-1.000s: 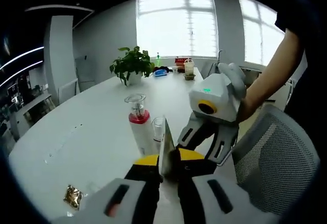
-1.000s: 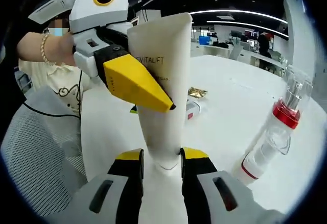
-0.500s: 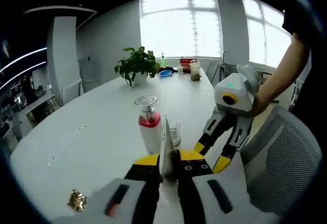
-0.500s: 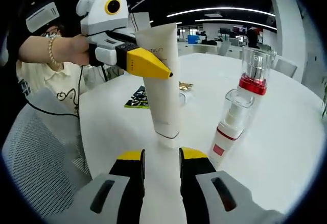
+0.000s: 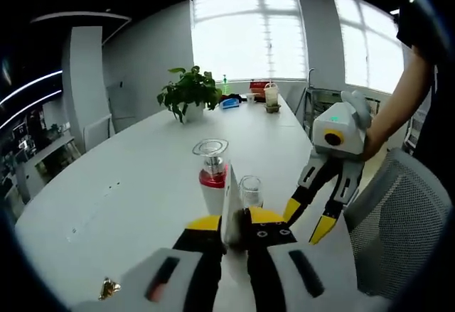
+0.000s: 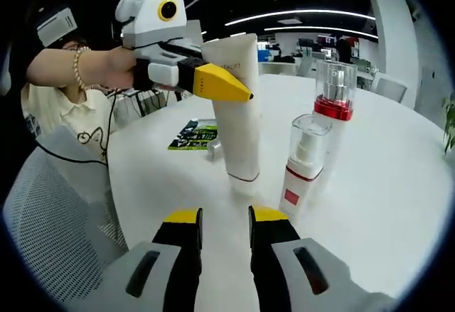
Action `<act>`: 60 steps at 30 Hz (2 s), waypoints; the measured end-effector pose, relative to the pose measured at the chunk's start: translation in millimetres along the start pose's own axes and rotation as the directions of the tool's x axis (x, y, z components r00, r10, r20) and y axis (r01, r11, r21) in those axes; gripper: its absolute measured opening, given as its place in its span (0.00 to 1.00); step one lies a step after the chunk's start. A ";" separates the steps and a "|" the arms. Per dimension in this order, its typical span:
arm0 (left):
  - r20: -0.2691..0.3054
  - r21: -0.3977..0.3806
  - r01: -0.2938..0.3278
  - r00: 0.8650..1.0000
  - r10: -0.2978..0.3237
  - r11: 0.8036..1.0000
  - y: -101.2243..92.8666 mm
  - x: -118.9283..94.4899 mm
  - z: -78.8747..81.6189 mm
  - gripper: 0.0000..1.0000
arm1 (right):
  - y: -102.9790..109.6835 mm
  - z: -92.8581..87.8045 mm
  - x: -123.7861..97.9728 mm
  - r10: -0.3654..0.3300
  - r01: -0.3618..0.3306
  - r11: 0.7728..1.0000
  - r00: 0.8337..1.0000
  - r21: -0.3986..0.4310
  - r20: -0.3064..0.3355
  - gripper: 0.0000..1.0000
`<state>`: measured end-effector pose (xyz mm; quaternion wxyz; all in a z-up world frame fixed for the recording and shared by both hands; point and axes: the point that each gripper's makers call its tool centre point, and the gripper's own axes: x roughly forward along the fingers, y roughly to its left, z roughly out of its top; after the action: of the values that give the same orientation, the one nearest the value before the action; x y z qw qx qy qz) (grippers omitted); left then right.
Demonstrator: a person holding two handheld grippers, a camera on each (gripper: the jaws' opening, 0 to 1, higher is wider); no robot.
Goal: Arrange the skincare products in the storage area until every visible bottle or jar stands upright without overlapping.
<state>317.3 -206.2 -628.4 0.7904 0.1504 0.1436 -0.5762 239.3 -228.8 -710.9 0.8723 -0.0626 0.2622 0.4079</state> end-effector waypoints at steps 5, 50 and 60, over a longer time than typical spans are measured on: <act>0.000 0.014 0.018 1.000 -0.018 1.000 8.2 8.2 3.3 0.09 | -2.3 -2.0 -4.4 -0.011 0.011 1.000 1.000 0.007 -0.003 0.25; 0.034 0.017 0.115 0.993 -0.116 0.993 23.2 34.7 17.2 0.10 | -20.4 -19.8 -15.4 -0.084 0.085 0.993 0.996 0.080 -0.013 0.25; 0.008 0.009 0.096 0.995 -0.096 0.995 19.8 31.5 15.1 0.08 | -21.1 -16.5 -23.7 -0.088 0.088 0.994 0.996 0.068 -0.010 0.25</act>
<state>346.3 -233.9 -625.8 0.7616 0.1442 0.1447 -0.6150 235.8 -264.1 -715.2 0.8901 -0.0457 0.2762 0.3596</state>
